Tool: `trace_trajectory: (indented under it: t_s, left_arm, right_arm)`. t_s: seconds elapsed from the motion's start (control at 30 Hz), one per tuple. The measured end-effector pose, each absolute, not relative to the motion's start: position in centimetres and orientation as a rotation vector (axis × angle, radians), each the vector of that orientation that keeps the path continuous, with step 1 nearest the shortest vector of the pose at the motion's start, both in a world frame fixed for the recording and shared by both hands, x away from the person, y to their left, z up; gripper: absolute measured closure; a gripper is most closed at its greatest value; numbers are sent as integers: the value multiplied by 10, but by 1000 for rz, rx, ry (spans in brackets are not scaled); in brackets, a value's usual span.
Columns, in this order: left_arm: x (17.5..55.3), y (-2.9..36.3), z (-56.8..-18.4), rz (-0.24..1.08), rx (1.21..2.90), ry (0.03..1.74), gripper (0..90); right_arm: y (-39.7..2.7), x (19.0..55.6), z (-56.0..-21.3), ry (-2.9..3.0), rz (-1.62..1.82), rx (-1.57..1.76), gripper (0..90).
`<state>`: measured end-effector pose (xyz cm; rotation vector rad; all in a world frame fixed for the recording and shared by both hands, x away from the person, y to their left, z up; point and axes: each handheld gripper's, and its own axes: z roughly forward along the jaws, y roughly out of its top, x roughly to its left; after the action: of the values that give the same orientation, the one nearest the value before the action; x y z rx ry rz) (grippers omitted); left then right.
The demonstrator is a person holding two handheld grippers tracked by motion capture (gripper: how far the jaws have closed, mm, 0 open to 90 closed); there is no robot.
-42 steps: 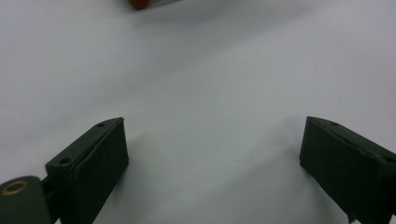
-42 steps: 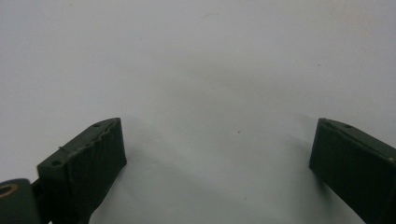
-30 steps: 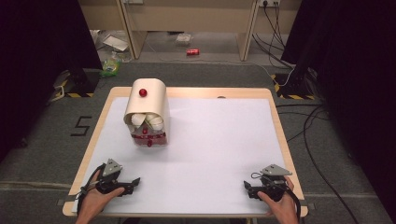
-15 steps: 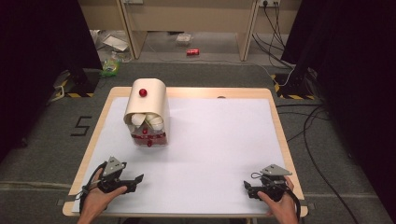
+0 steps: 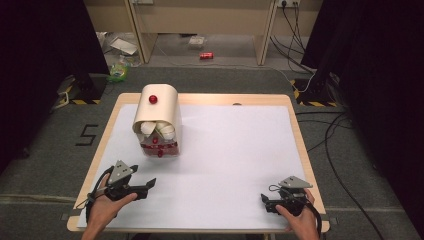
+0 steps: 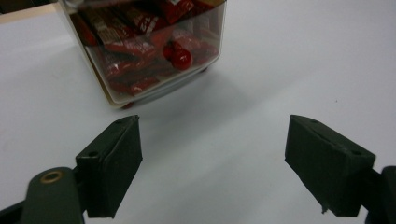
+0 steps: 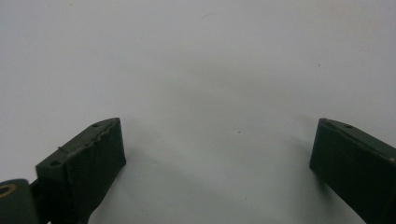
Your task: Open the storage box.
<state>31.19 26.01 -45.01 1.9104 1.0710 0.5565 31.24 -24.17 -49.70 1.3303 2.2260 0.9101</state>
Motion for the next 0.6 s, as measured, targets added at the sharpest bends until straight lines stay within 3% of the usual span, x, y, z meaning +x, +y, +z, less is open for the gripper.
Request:
trace_trajectory:
  t_s: [0.6]
  left_arm:
    - [322,249,-426,603,1881,1025,357]
  right_arm:
    - [-242,312,-497,2226,911,1330,34]
